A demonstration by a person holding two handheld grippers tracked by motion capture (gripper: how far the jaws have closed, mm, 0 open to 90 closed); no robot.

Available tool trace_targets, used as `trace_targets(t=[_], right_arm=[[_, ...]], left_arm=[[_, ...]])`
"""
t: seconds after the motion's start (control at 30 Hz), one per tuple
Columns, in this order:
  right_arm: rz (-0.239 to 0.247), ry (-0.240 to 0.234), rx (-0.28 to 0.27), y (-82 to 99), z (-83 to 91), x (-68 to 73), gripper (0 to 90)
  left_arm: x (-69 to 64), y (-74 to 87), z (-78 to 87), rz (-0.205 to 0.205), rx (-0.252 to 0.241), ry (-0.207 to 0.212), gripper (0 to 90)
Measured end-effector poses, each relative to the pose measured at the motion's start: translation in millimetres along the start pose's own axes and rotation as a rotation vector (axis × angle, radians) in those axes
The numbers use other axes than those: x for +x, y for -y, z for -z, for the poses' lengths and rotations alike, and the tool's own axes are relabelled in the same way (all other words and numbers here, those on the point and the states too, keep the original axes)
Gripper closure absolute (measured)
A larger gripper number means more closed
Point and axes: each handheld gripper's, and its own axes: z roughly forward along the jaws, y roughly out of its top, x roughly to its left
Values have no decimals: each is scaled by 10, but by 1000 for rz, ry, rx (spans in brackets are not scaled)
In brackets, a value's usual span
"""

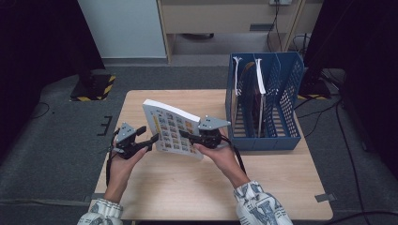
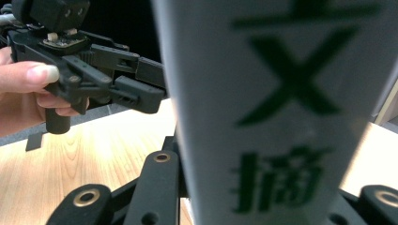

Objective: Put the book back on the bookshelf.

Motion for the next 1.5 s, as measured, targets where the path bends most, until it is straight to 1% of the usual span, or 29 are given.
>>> trace_targets(t=[0.07,0.1,0.2,0.23,0.3,0.37,0.43,0.6,0.63,0.73,0.83,1.23,1.5], right_arm=[[2,2,1,-1,1,2,723],[2,2,2,-2,1,3,723],[2,-1,3,-3,2,6,721],[4,-3,5,-5,2,8,720],[3,-7,6,-6,1,10,714],[-1,-10,6,-5,-2,14,697],[-1,-9,5,2,-17,19,688],[5,10,-7,14,-26,21,731],[11,27,-6,13,-23,26,735],[-1,31,-11,15,-21,11,737],[-3,38,-11,15,-20,6,738],[-31,58,-9,-2,-10,-5,738],[-25,73,-14,-77,47,4,739]], left_arm=[[32,63,20,-18,18,-31,245],[57,96,30,-20,35,-38,232],[137,182,52,-14,67,-50,211],[159,196,52,-11,70,-57,208],[186,211,49,6,70,-62,201],[197,219,44,7,73,-63,199],[190,225,35,1,75,-62,199],[189,231,27,-10,83,-64,200],[192,232,29,-8,82,-64,200],[209,236,39,2,79,-69,201],[216,238,39,9,74,-72,203],[222,243,44,2,81,-74,209],[229,240,49,-1,77,-76,214]])
